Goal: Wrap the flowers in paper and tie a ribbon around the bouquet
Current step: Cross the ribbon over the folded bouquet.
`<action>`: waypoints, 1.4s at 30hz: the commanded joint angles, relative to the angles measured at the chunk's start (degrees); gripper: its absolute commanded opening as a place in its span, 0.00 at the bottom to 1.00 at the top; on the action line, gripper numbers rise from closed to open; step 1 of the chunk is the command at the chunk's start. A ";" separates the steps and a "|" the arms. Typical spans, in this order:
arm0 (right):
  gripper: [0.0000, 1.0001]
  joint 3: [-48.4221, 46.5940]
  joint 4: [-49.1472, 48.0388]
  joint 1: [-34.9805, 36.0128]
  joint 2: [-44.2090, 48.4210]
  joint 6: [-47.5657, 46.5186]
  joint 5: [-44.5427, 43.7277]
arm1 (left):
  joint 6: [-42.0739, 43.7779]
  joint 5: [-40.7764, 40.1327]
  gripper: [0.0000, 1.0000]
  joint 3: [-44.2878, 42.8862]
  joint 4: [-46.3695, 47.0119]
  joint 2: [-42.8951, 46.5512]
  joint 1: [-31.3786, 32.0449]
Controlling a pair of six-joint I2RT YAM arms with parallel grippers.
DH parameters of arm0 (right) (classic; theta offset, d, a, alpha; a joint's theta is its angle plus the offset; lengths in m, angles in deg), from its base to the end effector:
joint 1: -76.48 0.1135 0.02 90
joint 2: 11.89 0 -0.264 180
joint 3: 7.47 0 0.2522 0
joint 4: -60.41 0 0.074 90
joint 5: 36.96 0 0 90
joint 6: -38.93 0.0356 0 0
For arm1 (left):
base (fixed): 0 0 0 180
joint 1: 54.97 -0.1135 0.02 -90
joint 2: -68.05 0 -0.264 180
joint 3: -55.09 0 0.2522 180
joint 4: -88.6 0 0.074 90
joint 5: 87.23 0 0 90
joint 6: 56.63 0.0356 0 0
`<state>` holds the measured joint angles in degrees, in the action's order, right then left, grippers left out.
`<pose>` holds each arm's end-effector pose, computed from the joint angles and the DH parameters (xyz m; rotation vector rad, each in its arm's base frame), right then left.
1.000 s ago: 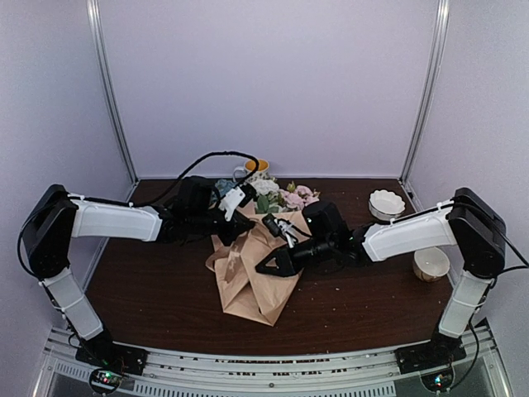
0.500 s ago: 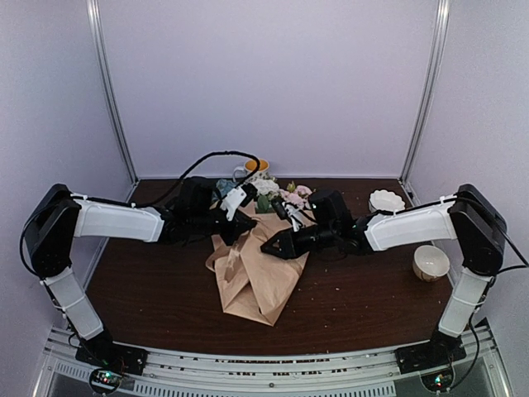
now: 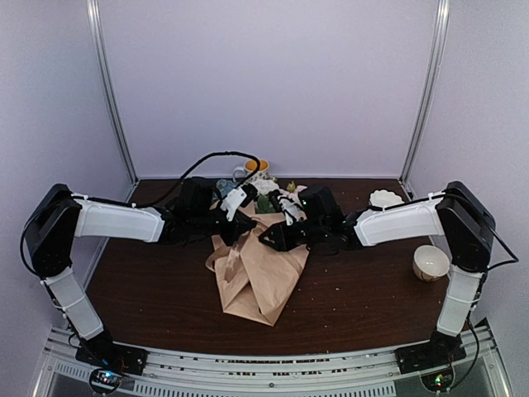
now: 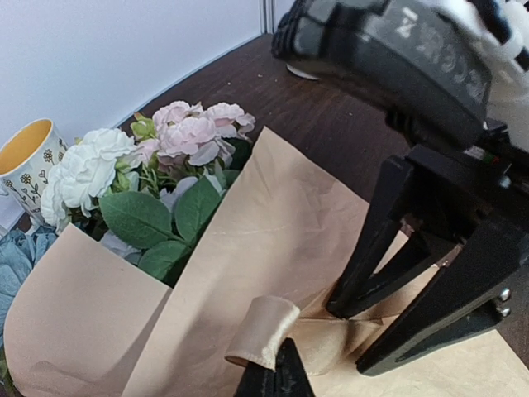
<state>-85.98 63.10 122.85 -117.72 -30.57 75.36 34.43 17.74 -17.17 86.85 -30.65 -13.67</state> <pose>0.2722 0.3051 0.1983 -0.7489 2.1229 1.0796 0.2804 -0.2586 0.2110 0.9185 1.9104 -0.6958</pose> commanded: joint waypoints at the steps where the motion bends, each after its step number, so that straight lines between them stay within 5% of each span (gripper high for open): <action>1: 0.34 -3.69 1.17 -0.05 -2.55 -1.68 -0.41 | -0.70 -0.17 0.00 -0.21 2.41 -0.62 0.12; 6: 0.29 -4.68 -0.36 -0.04 -4.54 -1.10 4.17 | -0.93 -0.20 0.00 -0.09 2.66 -0.78 0.14; 12: 0.00 -5.24 -1.31 -0.05 -5.03 0.19 8.32 | -0.89 -0.98 0.00 -0.74 2.20 -1.24 0.11; 24: 0.00 5.56 -6.00 0.11 2.28 7.58 23.42 | 0.16 -2.49 0.00 -0.84 0.70 -1.14 -0.15; 29: 0.00 4.60 -4.64 -1.06 1.41 8.70 21.90 | 0.70 -0.53 0.44 -0.83 -0.84 2.08 -0.94; 36: 0.00 3.30 -6.15 -2.99 0.28 11.82 21.29 | 1.22 4.65 0.74 1.75 -8.58 12.38 -1.57; 38: 0.00 3.08 -5.72 -2.98 -0.15 11.45 21.33 | -0.12 4.94 0.73 4.04 -10.59 15.43 -1.51; 42: 0.00 2.97 -5.61 -3.04 -0.54 11.07 21.63 | -4.08 1.79 0.46 11.07 -16.19 21.24 -1.05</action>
<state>-81.59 58.05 119.68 -117.34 -19.58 96.13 33.53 20.60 -12.30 77.23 -13.27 -15.20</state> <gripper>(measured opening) 0.007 0.559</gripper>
